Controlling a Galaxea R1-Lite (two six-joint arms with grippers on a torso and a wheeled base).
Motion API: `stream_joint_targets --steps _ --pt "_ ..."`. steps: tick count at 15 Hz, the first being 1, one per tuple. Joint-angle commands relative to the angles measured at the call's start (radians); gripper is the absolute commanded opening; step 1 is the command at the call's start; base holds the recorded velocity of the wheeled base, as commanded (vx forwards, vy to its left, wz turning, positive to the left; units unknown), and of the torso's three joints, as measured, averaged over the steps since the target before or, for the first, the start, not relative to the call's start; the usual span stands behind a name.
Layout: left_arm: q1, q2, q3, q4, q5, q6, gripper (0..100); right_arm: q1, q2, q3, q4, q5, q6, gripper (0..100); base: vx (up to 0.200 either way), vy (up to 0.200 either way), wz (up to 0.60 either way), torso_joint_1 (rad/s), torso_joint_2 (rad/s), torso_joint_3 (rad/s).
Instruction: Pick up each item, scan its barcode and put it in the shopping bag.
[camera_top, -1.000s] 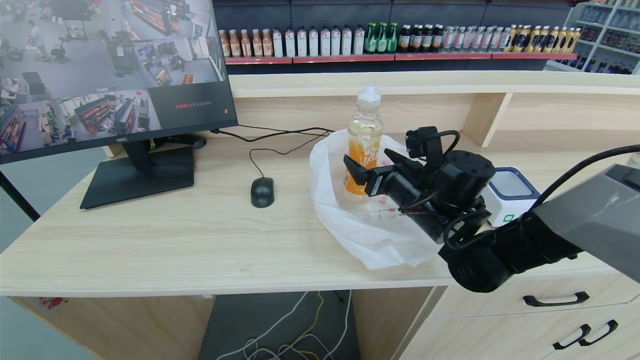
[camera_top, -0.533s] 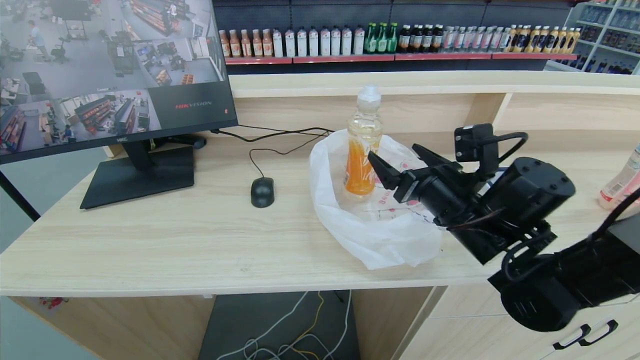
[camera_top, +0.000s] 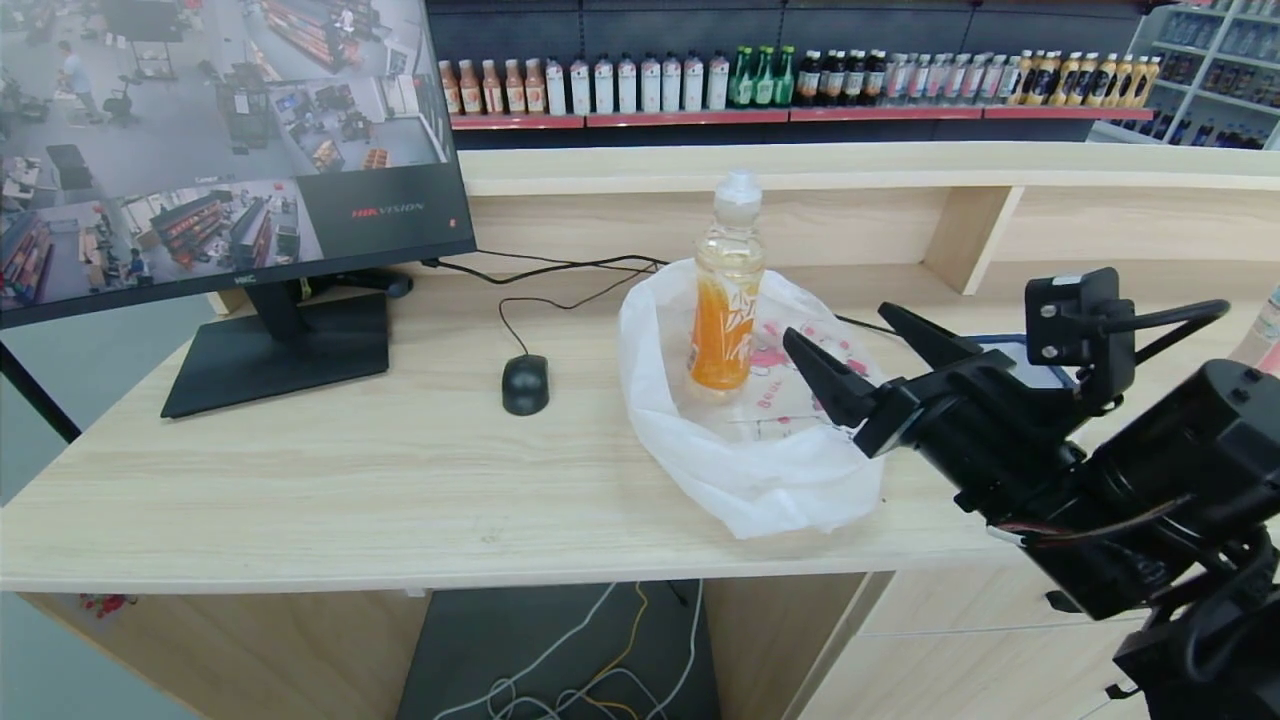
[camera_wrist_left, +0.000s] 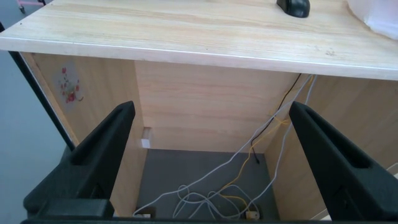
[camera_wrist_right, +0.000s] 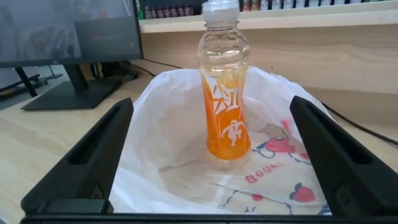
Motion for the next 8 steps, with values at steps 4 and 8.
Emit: stream_joint_targets --steps 4,8 --pt "0.0 0.0 0.0 0.0 0.001 0.0 100 0.012 -0.046 0.079 -0.001 0.0 0.001 100 -0.15 0.0 0.0 0.008 0.0 0.001" --pt "0.0 0.0 0.0 0.0 -0.001 0.013 100 0.01 -0.029 0.065 -0.001 0.0 0.002 100 0.0 0.0 0.0 0.0 0.0 0.0"
